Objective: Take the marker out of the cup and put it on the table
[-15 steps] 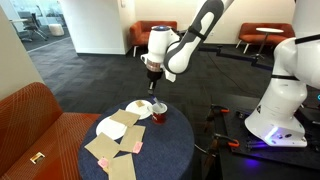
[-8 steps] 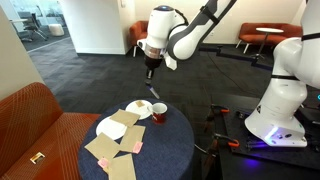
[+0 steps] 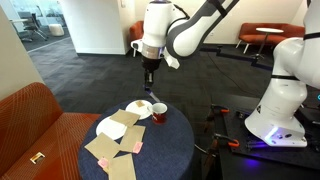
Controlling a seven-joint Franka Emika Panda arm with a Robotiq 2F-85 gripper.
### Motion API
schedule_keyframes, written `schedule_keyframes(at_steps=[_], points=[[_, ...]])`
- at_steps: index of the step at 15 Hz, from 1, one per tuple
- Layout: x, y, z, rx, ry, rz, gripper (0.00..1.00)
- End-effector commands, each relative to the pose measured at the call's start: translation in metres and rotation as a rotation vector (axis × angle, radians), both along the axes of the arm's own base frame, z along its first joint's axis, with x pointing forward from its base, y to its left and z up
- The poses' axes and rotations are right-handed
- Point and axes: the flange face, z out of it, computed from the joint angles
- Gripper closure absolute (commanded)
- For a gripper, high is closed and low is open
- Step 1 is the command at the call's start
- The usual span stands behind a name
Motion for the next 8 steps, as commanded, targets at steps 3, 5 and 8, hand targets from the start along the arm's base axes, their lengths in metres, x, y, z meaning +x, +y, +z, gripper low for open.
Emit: schedule_keyframes(at_steps=[3,5,8], points=[[-0.01,0.031,0.002,-0.008,0.104,0.155,0.94],[-0.012,0.041,-0.003,-0.022,0.142,0.216,0.94],[-0.014,0.059,-0.008,-0.047,0.178,0.303,0.94]])
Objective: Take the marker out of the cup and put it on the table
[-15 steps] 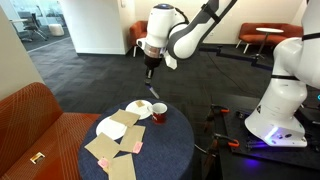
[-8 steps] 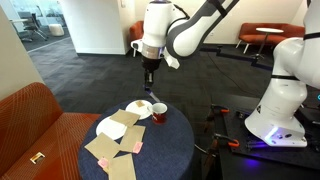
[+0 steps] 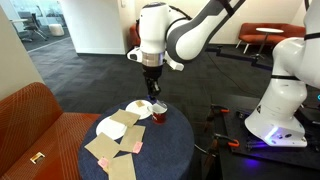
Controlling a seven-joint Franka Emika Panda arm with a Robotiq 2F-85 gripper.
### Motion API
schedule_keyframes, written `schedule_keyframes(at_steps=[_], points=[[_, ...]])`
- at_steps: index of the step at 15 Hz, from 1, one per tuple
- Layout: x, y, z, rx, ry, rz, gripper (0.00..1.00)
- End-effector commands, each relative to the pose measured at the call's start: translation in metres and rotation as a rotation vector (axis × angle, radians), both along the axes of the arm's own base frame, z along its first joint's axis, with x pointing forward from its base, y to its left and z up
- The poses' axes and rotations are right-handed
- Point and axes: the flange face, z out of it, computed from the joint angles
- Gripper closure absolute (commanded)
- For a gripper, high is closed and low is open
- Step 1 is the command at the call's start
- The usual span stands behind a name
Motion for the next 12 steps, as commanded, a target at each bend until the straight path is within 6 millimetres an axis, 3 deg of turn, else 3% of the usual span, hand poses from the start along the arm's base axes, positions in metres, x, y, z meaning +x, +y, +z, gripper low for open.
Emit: schedule_keyframes(at_steps=[1,6,12], points=[[0.0,0.018,0.001,-0.022,0.041,0.102,0.94],[-0.002,0.047,-0.011,-0.027,0.073,0.208,0.94],[0.004,0.068,-0.016,-0.052,0.117,0.271,0.94]])
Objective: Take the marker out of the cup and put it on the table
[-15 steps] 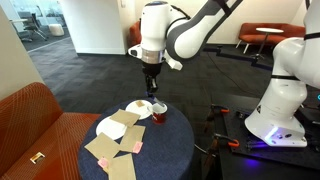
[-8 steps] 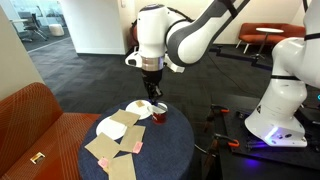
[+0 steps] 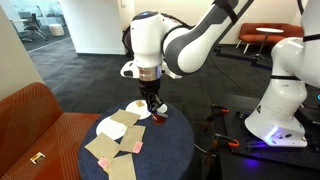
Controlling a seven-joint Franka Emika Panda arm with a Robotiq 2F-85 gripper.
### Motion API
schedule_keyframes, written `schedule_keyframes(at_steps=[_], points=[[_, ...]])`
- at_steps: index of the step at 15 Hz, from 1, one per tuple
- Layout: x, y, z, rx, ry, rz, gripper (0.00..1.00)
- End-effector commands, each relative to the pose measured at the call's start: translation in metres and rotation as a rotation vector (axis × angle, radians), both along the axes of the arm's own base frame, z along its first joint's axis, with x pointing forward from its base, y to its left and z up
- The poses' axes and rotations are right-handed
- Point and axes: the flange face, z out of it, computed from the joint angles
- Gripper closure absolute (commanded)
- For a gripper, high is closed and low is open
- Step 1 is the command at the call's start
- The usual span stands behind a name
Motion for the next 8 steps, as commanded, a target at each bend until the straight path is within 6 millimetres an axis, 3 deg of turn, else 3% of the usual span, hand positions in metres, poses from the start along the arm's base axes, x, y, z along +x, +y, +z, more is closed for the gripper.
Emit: schedule_keyframes(at_steps=[1,8], points=[[0.01,0.01,0.004,-0.042,0.041,0.057,0.94],[0.011,0.043,-0.022,-0.099,0.074,0.179,0.94]])
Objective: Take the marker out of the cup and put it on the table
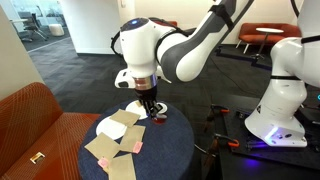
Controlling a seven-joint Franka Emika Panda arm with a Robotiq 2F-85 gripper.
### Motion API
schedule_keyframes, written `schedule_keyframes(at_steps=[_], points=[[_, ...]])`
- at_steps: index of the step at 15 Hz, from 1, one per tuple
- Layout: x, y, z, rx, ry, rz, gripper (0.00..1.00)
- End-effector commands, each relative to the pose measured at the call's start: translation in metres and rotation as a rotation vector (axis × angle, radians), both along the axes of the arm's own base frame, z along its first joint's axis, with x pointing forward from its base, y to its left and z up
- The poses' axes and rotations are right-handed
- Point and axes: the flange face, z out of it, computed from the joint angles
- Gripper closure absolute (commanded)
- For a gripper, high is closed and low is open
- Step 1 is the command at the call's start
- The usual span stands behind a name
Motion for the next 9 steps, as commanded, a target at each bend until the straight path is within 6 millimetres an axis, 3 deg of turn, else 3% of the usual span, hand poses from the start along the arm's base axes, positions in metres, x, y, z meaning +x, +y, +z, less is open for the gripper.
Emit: schedule_keyframes(at_steps=[1,9], points=[[0.003,0.02,-0.013,-0.023,0.031,0.075,0.94],[-0.007,0.037,-0.06,-0.048,0.107,0.153,0.94]])
